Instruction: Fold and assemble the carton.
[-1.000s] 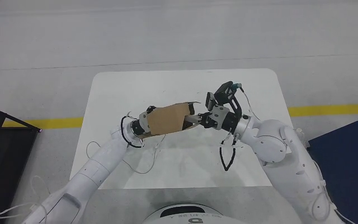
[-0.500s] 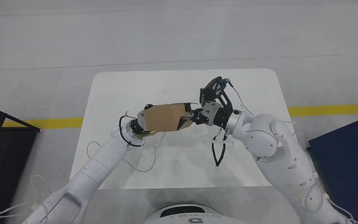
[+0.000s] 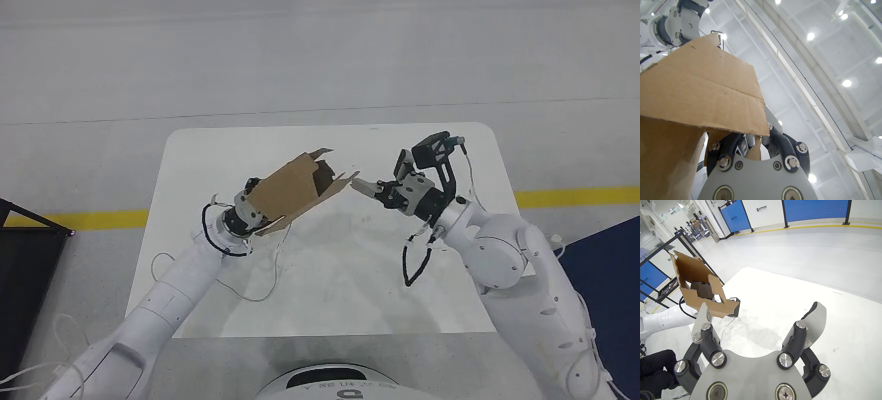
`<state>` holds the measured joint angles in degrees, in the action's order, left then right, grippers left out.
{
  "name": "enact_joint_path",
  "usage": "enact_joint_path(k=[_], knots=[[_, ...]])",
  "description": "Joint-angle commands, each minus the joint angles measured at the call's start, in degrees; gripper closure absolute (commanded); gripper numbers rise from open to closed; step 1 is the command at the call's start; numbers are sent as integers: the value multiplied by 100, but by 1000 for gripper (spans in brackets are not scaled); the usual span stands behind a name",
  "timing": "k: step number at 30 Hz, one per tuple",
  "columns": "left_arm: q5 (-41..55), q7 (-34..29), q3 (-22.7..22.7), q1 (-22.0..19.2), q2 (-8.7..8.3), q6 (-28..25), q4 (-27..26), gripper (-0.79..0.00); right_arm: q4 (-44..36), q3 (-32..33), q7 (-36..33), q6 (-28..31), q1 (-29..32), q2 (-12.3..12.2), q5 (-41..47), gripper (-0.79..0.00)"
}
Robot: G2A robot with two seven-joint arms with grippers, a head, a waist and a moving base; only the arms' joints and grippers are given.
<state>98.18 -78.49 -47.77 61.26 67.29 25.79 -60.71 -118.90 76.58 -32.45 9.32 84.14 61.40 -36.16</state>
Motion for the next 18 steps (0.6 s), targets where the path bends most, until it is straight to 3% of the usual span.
enact_joint_path(k=[1, 18], knots=[[-18, -1, 3, 9, 7, -1, -14, 0, 1, -31, -12, 1, -23, 4, -13, -785], [-110, 14, -47, 51, 10, 14, -53, 0, 197, -440, -69, -13, -500, 81, 252, -785]])
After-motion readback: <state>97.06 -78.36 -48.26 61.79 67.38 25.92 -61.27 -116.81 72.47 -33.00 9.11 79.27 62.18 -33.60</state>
